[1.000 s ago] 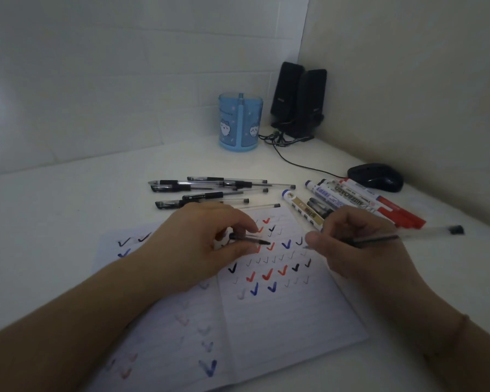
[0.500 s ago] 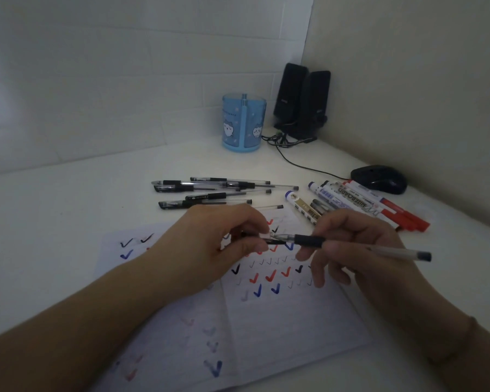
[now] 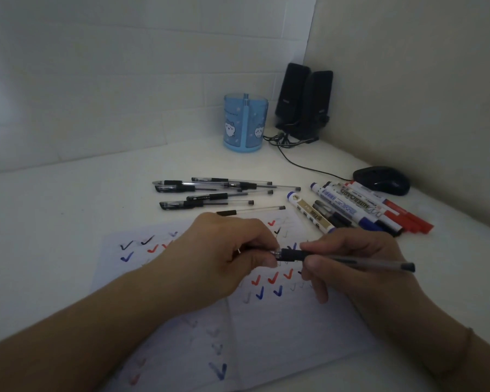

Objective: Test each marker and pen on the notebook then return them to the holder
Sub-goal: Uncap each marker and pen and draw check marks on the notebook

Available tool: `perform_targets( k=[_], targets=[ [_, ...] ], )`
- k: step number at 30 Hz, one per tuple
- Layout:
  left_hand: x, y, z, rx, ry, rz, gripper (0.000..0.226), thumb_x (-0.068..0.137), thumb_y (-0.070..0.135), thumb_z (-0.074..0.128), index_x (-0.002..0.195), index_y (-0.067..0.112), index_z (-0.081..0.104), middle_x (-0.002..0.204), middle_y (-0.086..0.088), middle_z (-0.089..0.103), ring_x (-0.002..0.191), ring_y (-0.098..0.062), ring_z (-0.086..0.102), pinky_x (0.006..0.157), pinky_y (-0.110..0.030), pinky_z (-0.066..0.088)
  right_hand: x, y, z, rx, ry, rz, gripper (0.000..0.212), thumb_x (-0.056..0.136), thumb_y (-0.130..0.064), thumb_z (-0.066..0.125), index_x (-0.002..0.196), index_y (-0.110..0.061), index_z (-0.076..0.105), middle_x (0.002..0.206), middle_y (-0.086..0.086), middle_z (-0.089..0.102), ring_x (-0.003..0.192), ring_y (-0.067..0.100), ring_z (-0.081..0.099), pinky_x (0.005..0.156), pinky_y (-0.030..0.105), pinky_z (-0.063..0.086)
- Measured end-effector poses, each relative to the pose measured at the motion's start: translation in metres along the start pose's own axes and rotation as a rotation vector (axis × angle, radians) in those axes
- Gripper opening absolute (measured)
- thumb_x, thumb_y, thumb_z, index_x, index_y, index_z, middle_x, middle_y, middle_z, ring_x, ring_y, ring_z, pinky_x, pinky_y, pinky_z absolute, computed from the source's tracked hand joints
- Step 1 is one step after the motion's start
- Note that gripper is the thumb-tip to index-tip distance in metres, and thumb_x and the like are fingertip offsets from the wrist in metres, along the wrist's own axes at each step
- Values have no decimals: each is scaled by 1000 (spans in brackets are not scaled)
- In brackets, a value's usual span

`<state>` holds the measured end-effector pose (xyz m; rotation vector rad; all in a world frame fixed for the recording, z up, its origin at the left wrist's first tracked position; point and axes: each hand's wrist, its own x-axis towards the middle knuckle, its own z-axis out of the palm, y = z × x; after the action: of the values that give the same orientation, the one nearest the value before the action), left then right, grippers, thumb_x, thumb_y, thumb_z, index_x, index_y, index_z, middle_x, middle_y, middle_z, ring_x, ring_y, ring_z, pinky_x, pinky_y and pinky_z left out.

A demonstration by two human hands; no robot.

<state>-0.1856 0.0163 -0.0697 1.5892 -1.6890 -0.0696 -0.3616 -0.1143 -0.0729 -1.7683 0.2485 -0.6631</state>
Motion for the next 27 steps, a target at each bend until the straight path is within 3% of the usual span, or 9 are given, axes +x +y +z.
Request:
perform_targets(
  k=[8, 12, 14, 16, 19, 21, 23, 25, 27],
  targets=[
    [4, 5, 5, -133, 124, -71, 10, 78, 31, 73, 87, 27, 71, 69, 14, 67, 56, -4, 63, 55, -20, 53, -2, -2, 4, 22, 32, -33, 26, 65, -38, 79, 81, -18, 72, 60, 7, 67, 41, 20, 54, 45, 31, 48],
    [11, 5, 2, -56, 116, -174, 33, 68, 55, 67, 98, 43, 61, 87, 27, 66, 84, 5, 62, 71, -9, 48, 8, -7, -5, 91, 90, -133, 9, 77, -19, 68, 86, -20, 66, 60, 3, 66, 47, 14, 57, 43, 22, 44],
    [11, -4, -3, 132, 102, -205, 48, 72, 72, 53, 109, 41, 58, 99, 29, 60, 92, 7, 56, 78, -9, 42, 8, -11, -16, 103, 115, -214, 22, 90, -9, 53, 105, -21, 65, 89, 6, 73, 71, 21, 68, 50, 27, 49],
    [10, -18, -9, 295, 148, -218, 48, 82, 66, 43, 109, 31, 63, 102, 21, 60, 91, 3, 53, 83, -19, 39, 7, -14, -29, 89, 152, -239, 46, 93, 3, 36, 117, -27, 62, 117, 5, 67, 102, 30, 65, 67, 36, 55],
    [10, -46, -15, 440, 210, -296, 17, 86, 37, 61, 95, 24, 68, 93, 7, 68, 88, -17, 57, 78, -28, 38, 9, -10, -41, 126, 361, -149, 36, 98, -7, 30, 106, -17, 64, 108, 6, 69, 105, 27, 64, 84, 44, 54],
    [10, -57, -17, 503, 195, -372, 9, 83, 29, 68, 90, 25, 70, 90, 6, 68, 86, -21, 58, 78, -31, 41, 13, -6, -45, -190, 524, -127, 18, 97, -8, 41, 99, -12, 58, 94, 6, 68, 83, 22, 69, 73, 39, 58],
    [10, -62, -19, 509, 179, -434, 10, 81, 33, 68, 90, 27, 71, 89, 6, 67, 86, -21, 58, 80, -35, 45, 15, 2, -46, -504, 571, -84, 16, 91, -5, 55, 101, -18, 53, 85, -3, 67, 65, 17, 65, 55, 20, 53],
    [10, -63, -20, 501, 162, -455, 15, 81, 40, 64, 89, 29, 72, 87, 5, 65, 87, -23, 58, 82, -38, 47, 13, 7, -46, -671, 542, 12, 28, 84, -11, 67, 102, -26, 50, 79, -11, 65, 61, 11, 60, 51, 11, 44],
    [10, -62, -19, 506, 149, -474, 18, 82, 44, 62, 90, 30, 72, 88, 5, 64, 90, -24, 56, 83, -40, 47, 13, 9, -44, -852, 498, 92, 22, 81, -16, 71, 92, -25, 54, 78, -16, 58, 68, 4, 55, 57, 10, 36]
  ],
)
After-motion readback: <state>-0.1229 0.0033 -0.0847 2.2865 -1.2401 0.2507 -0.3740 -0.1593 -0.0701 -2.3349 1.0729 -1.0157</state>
